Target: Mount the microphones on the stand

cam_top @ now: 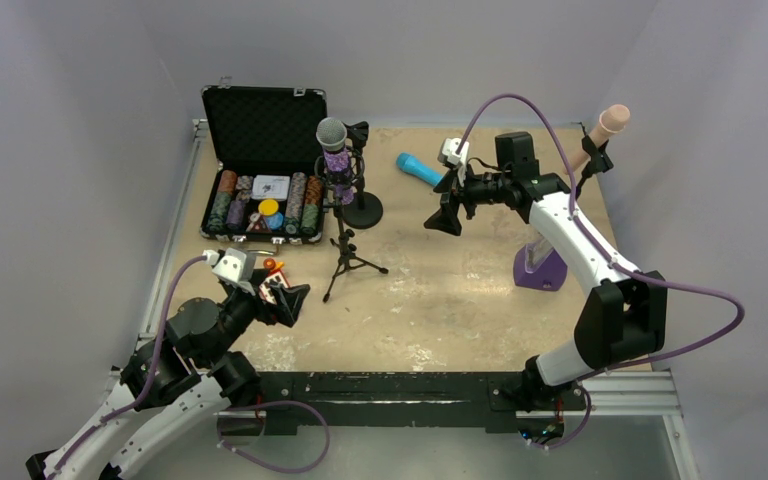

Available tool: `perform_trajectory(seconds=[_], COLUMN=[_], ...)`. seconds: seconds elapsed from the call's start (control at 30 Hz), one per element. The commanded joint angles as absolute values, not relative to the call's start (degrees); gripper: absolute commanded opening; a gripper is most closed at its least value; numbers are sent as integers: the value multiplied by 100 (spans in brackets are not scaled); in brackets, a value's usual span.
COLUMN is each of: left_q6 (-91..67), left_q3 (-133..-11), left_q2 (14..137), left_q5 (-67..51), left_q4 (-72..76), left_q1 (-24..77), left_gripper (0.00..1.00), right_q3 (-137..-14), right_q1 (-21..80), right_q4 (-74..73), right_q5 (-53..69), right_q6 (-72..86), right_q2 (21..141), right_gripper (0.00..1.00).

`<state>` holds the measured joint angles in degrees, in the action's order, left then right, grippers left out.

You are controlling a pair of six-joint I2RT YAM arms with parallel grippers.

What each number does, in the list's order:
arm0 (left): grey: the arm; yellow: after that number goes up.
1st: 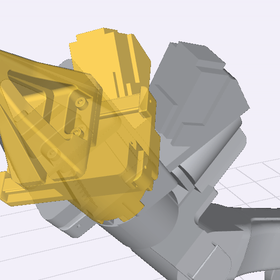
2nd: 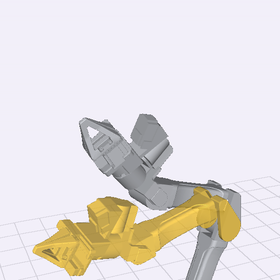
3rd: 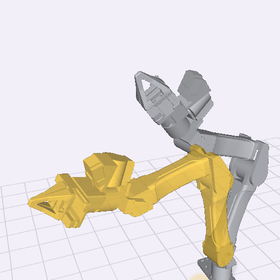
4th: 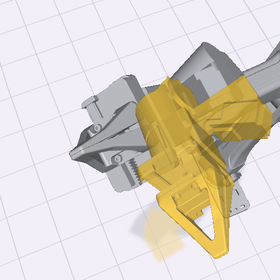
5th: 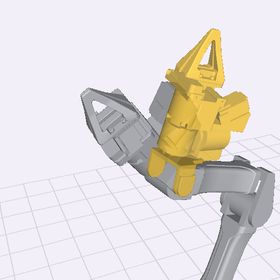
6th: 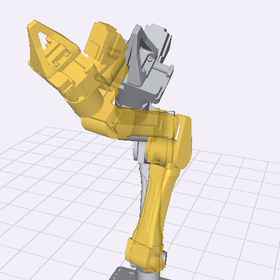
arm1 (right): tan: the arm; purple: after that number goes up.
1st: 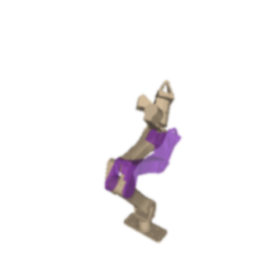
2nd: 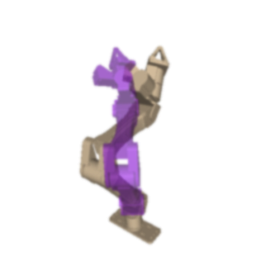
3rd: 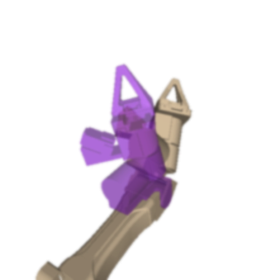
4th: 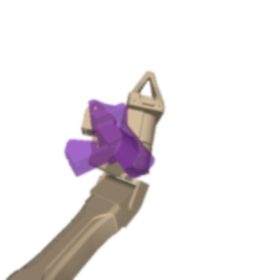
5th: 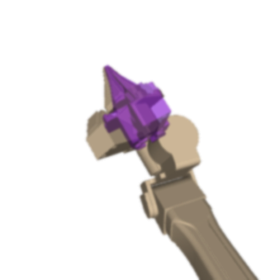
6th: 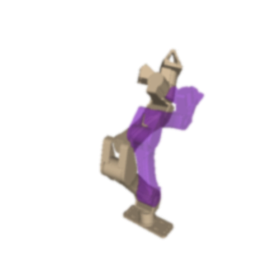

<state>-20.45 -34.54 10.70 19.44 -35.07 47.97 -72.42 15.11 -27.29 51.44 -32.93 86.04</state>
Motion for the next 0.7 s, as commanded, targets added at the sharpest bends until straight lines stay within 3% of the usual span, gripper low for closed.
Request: perform_trajectory(seconds=[0.0, 0.67], left_q6=[-2099, -2101], left_q3=[-3630, -3630], left_q2=[1038, 1037], left_q5=[1872, 1824], left_q4=[-3405, -3419], left_q1=[4755, 4755], left_gripper=[100, 100], right_q3=[-7458, -7492], right_q1=[1556, 1556], right_q4=[-2593, -2602], right_q5=[5098, 5104], right_q6=[-3235, -3217], right_q2=[8647, 8666], right_gripper=[99, 99])
